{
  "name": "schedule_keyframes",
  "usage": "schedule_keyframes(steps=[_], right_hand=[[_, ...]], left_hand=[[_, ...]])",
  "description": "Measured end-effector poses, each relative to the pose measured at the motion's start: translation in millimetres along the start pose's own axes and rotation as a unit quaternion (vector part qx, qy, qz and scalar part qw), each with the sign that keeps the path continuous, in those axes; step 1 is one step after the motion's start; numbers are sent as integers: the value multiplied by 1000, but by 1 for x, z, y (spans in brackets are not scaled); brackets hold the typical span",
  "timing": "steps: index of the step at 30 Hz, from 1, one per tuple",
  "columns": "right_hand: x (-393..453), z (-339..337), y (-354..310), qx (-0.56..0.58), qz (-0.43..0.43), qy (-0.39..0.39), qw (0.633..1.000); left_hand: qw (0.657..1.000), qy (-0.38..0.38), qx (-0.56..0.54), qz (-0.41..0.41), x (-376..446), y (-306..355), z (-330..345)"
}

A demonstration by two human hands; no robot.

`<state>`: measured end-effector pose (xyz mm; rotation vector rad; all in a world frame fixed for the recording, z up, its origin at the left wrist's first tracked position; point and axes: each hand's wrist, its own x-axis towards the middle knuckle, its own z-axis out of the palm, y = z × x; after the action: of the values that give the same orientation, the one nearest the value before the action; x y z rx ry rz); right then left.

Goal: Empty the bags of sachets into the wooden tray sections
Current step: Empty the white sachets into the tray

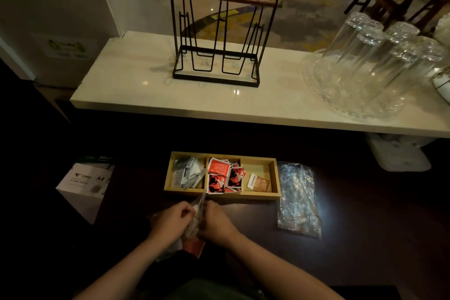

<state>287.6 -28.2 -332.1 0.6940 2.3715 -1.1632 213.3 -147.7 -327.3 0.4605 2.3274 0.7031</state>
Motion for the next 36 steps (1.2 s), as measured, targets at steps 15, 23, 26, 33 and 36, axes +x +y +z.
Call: schedule_keyframes(steps=[15, 23, 26, 33, 36], right_hand=[[-25, -30, -30, 383, -10, -46, 923], [-36, -27, -49, 254, -104, -2, 962], [-44, -29, -52, 240, -130, 10, 962], [-57, -41, -51, 266, -161, 32, 950], [-55, -44, -47, 217, -152, 73, 962]], left_hand=[[992, 34, -119, -24, -26, 22, -41], [969, 29, -238, -62, -42, 32, -56], [972, 23, -232, -35, -50, 36, -64], [968, -2, -247, 46, -69, 46, -79], [955, -15, -294, 31, -60, 51, -64]])
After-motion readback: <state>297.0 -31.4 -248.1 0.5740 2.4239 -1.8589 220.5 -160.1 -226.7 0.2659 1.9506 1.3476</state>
